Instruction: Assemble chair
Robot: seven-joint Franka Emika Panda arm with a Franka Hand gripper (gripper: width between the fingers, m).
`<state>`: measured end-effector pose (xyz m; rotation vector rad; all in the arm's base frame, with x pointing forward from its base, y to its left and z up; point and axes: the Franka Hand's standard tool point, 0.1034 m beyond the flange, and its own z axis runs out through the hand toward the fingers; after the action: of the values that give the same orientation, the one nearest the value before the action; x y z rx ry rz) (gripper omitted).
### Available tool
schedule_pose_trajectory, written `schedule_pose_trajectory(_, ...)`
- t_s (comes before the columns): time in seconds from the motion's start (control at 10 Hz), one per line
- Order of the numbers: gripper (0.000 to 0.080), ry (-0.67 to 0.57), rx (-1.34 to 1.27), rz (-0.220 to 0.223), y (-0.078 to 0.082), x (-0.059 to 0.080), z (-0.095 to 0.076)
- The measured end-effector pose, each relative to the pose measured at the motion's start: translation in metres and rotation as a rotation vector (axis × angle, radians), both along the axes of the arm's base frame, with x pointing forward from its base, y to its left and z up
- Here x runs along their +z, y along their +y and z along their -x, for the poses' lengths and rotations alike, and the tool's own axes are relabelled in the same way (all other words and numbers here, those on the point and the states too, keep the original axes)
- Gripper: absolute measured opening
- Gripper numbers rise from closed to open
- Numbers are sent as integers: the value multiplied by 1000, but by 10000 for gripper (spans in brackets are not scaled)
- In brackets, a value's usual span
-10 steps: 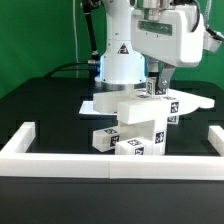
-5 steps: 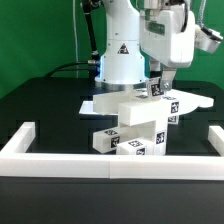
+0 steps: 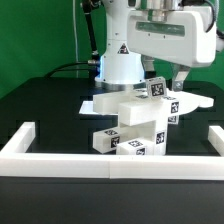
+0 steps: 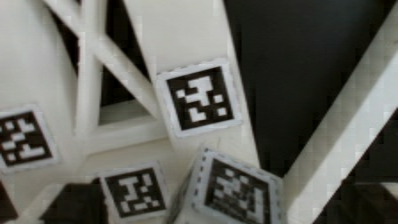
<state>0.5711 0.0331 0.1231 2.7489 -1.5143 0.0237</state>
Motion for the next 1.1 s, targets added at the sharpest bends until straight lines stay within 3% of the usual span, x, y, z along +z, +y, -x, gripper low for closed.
schedule_pose_trajectory(0.5,649,-19,504,19,-4,0,-3)
schedule_pose_trajectory(1.1,649,-11,804,35,-10,1,-4)
